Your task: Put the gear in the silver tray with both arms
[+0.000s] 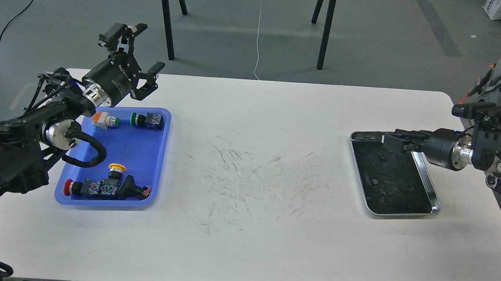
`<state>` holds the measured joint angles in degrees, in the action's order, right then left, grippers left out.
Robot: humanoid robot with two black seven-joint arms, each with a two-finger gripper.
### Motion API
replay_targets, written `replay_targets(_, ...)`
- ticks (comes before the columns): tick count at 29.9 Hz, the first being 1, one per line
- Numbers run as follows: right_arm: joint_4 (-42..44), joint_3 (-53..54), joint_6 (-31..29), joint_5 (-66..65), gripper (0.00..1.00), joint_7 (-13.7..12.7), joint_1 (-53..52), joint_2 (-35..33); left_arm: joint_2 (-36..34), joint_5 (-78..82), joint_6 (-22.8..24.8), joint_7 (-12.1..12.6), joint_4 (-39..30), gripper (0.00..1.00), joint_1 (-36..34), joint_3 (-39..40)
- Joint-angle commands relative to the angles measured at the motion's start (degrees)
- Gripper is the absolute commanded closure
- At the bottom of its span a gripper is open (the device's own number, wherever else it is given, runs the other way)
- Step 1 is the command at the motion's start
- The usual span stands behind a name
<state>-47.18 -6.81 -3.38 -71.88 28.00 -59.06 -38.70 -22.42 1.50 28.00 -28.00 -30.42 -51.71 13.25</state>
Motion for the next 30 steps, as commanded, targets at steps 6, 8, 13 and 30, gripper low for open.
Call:
replay_targets(6, 0.0, 12.4, 4.5, 12.5, 0.29, 0.0, 4.1, 5.6, 0.1, 0.0, -0.8, 0.0, 0.7, 0.0, -0.7, 0.3)
replay_targets(8, 0.0, 14.5, 6.4, 19.1, 0.19, 0.0, 4.7, 6.7, 0.5, 0.0, -0.8, 0.0, 0.5, 0.0, -0.8, 0.5)
replay_targets(13, 0.1, 16.3, 7.8, 38.8, 0.06, 0.0, 5.0, 8.6, 1.0, 0.0, -0.3, 0.0, 0.2, 0.0, -0.8, 1.6)
replay_targets(30, 0.6, 31.9, 9.3, 63.8, 0.06, -11.1, 9.3, 19.4, 2.2, -0.1, 0.0, 0.0, 0.6, 0.0, -1.0, 3.6)
